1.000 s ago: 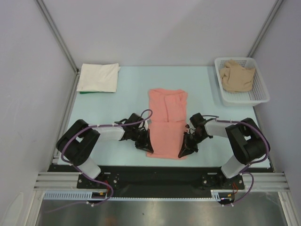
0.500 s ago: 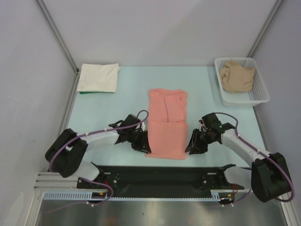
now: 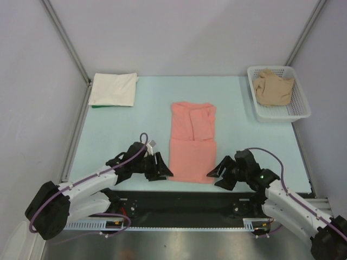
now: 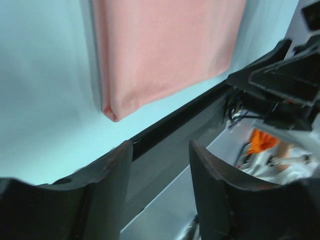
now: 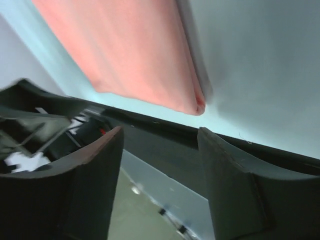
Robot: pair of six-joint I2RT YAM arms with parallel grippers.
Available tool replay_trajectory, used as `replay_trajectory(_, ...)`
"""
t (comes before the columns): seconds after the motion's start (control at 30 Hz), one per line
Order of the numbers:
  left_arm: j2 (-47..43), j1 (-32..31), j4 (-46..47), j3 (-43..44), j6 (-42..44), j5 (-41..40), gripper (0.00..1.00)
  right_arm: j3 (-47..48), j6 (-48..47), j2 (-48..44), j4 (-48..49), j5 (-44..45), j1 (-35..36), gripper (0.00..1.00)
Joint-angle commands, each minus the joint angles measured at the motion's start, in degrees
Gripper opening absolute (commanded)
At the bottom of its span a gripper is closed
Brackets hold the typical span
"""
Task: Fold and stack the t-shirts
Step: Fold the tshirt
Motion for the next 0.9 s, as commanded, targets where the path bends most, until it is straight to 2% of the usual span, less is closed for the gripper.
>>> replay_trajectory(0.0,-0.5,0.2,13.7,-5.1,-15.7,1.7,0.56,-6.2,17.0,-7.0,8.5,7.3,2.6,0.65)
replay_trajectory(0.03,-0.6,0.2,18.3,-7.7,-17.3,1.8,0.58,-7.4,18.4,-8.4,9.0,8.1,2.9,0.63)
replay_trajectory(0.1,-1.4,0.2,21.0,-9.8,-20.8,0.6,0.59,-8.9,21.3,-11.5,8.1,10.1,3.6,0.56)
replay_trajectory(0.23,-3.8,0.1,26.6,-16.3,-26.9,-2.2,0.58,-8.1,23.3,-13.2,2.8,13.3,5.9,0.50)
replay_trajectory(0.47,-6.6,0.1,29.2,-22.8,-32.9,-6.3,0.52,-9.0,27.3,-10.2,4.1,16.4,10.1,0.49)
replay_trajectory(0.67,-2.5,0.0,24.7,-18.5,-28.5,-6.4,0.52,-8.5,29.4,-9.8,1.3,18.3,12.2,0.50)
replay_trajectory(0.87,0.3,-0.1,25.7,-17.9,-29.5,-7.4,0.50,-10.1,31.5,-11.1,3.0,19.8,13.2,0.50)
